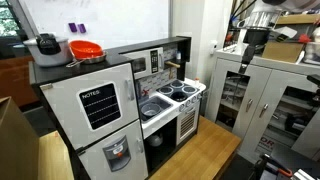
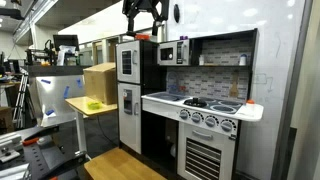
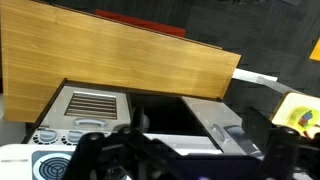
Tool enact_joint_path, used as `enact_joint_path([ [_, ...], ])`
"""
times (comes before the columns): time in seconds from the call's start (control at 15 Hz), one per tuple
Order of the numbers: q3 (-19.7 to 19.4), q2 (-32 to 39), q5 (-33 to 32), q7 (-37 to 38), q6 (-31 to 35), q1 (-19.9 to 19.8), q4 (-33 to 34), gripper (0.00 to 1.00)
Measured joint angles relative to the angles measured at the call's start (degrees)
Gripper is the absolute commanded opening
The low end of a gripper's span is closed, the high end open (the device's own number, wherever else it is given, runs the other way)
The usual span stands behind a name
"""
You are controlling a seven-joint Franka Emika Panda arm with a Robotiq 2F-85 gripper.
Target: Remove the wooden spoon from the shelf on the right side of the microwave and place it on the stove
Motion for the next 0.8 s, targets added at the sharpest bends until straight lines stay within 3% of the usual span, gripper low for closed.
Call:
enact_joint_path([
  [0.47, 0.6, 0.6, 0.0, -1.6, 0.7, -1.3, 0.5, 1.00],
  [0.8, 1.4, 8.7, 2.2, -9.9, 10.7, -1.5, 6.3, 1.00],
])
